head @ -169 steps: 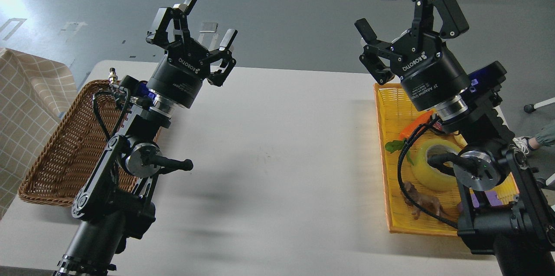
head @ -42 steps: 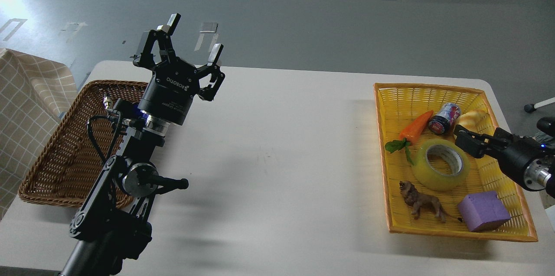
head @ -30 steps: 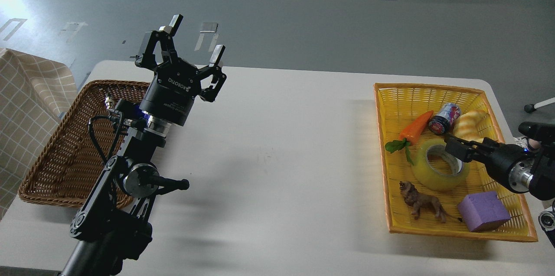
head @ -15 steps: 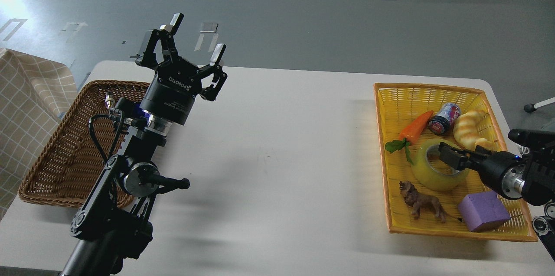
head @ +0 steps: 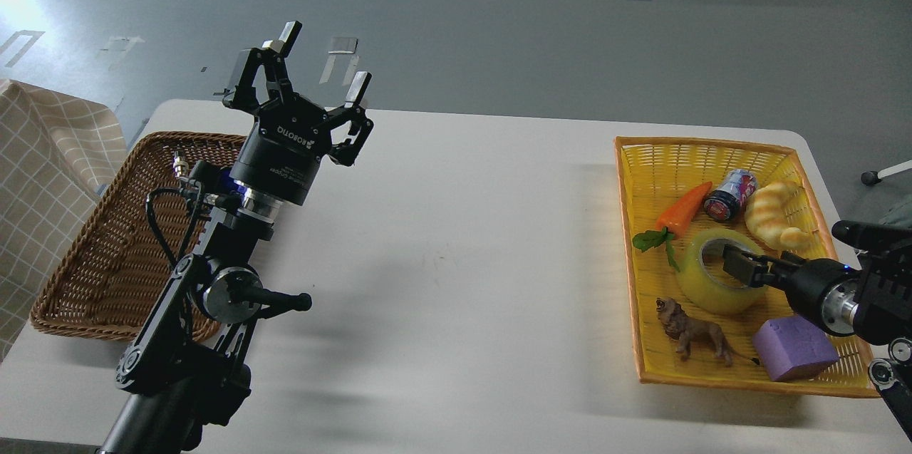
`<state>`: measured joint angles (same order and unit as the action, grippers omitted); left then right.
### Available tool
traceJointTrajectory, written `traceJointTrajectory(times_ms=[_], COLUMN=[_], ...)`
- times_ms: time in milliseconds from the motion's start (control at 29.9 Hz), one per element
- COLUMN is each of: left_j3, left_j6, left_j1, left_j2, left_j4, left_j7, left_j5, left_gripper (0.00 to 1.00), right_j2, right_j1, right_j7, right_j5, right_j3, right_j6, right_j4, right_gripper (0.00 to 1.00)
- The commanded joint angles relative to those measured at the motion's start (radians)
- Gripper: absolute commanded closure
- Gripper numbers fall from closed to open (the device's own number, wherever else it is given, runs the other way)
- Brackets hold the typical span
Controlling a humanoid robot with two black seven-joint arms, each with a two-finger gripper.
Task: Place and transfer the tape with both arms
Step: 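Insert the right gripper into the yellow tape roll and grasp it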
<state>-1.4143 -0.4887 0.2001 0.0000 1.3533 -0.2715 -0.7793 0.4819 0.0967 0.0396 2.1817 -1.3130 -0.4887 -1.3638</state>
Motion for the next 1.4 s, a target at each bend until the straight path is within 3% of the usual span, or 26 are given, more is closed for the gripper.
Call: traceJointTrajectory(times_ms=[0,100,201,301,669,735,802,969,1070,1170,1371], left_j3=[0.0,0.0,0.0,0.0,0.0,0.0,0.0,0.0,0.0,0.001,0.001], left_j6=[0.0,0.0,0.0,0.0,0.0,0.0,0.0,0.0,0.0,0.0,0.0], left_j1=[-0.001,-0.004,-0.004,-0.004,-0.001,0.004,0.005,0.007,0.005,0.005,0.001], left_j2=[0.0,0.0,0.0,0.0,0.0,0.0,0.012,0.014,0.014,0.015,0.018], left_j4=[0.0,0.0,0.0,0.0,-0.002,-0.003,-0.003,-0.005,-0.003,-0.003,-0.003], left_j7=[0.0,0.0,0.0,0.0,0.0,0.0,0.0,0.0,0.0,0.0,0.0], left_j5=[-0.001,-0.001,-0.001,-0.001,0.0,0.0,0.0,0.0,-0.001,-0.001,-0.001], left_gripper=[0.02,0.02,0.02,0.02,0.02,0.02,0.02,0.02,0.02,0.02,0.02], right_j2=[-0.002,-0.005,-0.008,-0.012,-0.016,-0.013,-0.011,-0.008,-0.008,-0.006,0.038], right_j1=[0.0,0.0,0.0,0.0,-0.011,-0.011,-0.012,-0.014,-0.014,-0.014,-0.018], right_j7=[0.0,0.002,0.002,0.003,-0.004,-0.004,-0.006,-0.007,-0.02,-0.053,-0.076], right_j5=[0.0,0.0,0.0,0.0,0.0,0.0,0.0,0.0,0.0,0.0,0.0], right_j3=[0.0,0.0,0.0,0.0,0.003,0.001,0.001,0.001,0.0,-0.003,-0.014], right_j6=[0.0,0.0,0.0,0.0,0.0,0.0,0.0,0.0,0.0,0.0,0.0], right_j4=[0.002,0.002,0.002,0.005,0.015,0.025,0.035,0.032,0.031,0.025,-0.007], right_gripper=[0.08,0.1,0.25,0.34,0.46,0.56,0.74,0.96,1.0,1.0,1.0])
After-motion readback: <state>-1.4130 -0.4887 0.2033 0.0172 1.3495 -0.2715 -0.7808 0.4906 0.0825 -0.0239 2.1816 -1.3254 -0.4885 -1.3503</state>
